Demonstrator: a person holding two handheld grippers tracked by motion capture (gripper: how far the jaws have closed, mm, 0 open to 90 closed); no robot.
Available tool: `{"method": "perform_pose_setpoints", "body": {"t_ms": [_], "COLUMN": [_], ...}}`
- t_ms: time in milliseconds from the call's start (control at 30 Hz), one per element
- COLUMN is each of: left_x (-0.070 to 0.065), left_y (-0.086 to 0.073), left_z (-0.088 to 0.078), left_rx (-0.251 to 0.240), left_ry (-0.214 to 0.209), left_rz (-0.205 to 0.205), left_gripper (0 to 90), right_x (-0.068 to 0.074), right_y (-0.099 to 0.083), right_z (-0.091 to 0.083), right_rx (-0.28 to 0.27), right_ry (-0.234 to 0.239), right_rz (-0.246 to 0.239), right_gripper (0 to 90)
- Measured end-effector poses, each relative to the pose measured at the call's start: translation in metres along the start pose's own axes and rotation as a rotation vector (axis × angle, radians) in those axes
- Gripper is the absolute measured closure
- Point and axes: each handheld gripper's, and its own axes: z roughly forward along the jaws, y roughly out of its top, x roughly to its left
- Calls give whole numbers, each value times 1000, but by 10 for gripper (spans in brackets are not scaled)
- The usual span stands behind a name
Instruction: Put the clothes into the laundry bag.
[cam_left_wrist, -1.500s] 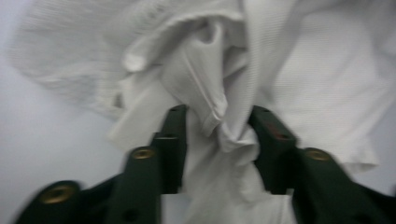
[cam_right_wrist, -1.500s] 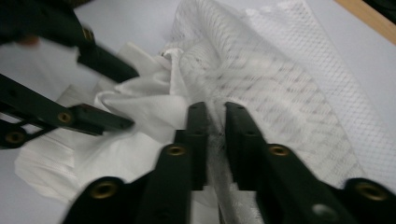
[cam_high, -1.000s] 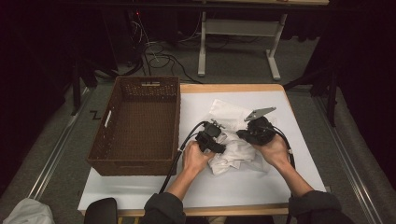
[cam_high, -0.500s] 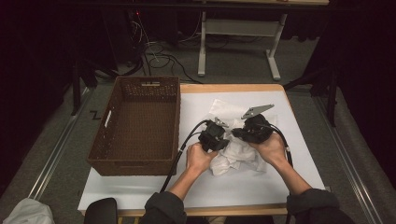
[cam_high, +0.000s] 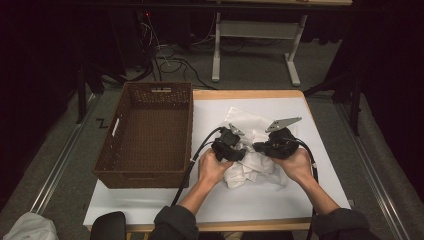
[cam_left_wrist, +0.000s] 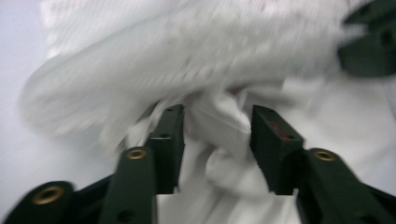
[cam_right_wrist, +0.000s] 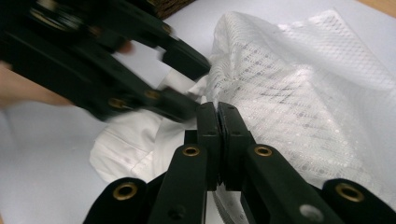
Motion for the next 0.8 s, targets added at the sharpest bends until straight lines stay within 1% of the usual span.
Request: {"method": "perform_pose_setpoints", "body": {"t_ms": [33, 67, 133, 167, 233, 267, 333, 367, 433, 467, 500, 567, 600, 633, 667, 700, 733, 767, 800], "left_x": [3, 5, 7, 8, 5, 3, 0, 1, 2, 3, 3, 3, 3, 3, 3, 3, 5, 7, 8], "left_y": [-3, -5, -8, -9, -11, -11, -11, -11, -11, -11, -12, -12, -11, -12, -13, -14, -15, -15, -16], "left_z": [-3, -4, 0, 7, 19, 25, 32, 33, 34, 35, 36, 35, 32, 29, 26, 23, 22, 21, 21], "left_rx": [10, 22, 47, 70, 101, 111, 111, 110, 109, 112, 121, 129, 135, 136, 127, 122, 120, 126, 133], "left_ry": [14, 20, 20, 17, 23, 28, 50, 56, 51, 62, 61, 63, 60, 68, 81, 101, 119, 134, 145], "left_rz": [2, -1, -7, -16, -5, 0, 1, 4, 0, 5, 9, 7, 4, 2, 3, 0, -6, -10, -13], "left_gripper": [502, 489, 469, 460, 450, 441, 444, 487, 570, 642, 680, 733, 755, 761, 748, 689, 582, 524, 474], "right_x": [0, 1, 1, 1, 1, 0, 0, 0, 0, 0, 0, 1, 1, 1, 1, 1, 0, 0, -2], "right_y": [0, 1, 1, 1, 2, 2, 2, 2, 2, 3, 3, 4, 4, 4, 3, 3, 2, 2, 2], "right_z": [0, 0, 1, 1, 2, 2, 4, 5, 7, 7, 8, 10, 10, 10, 9, 8, 7, 7, 6], "right_rx": [-3, -2, -3, 1, -1, 3, 10, 18, 20, 20, 21, 25, 21, 22, 18, 18, 18, 23, 22], "right_ry": [0, -4, -5, -6, -7, -8, -12, -16, -15, -15, -16, -16, -19, -21, -23, -26, -25, -27, -31], "right_rz": [7, 10, 16, 6, 14, 9, 6, 6, 3, 2, 9, 14, 9, 4, 4, 12, 8, 14, 4], "right_gripper": [897, 897, 897, 897, 896, 896, 896, 897, 897, 897, 896, 896, 896, 896, 896, 896, 896, 896, 896]}}
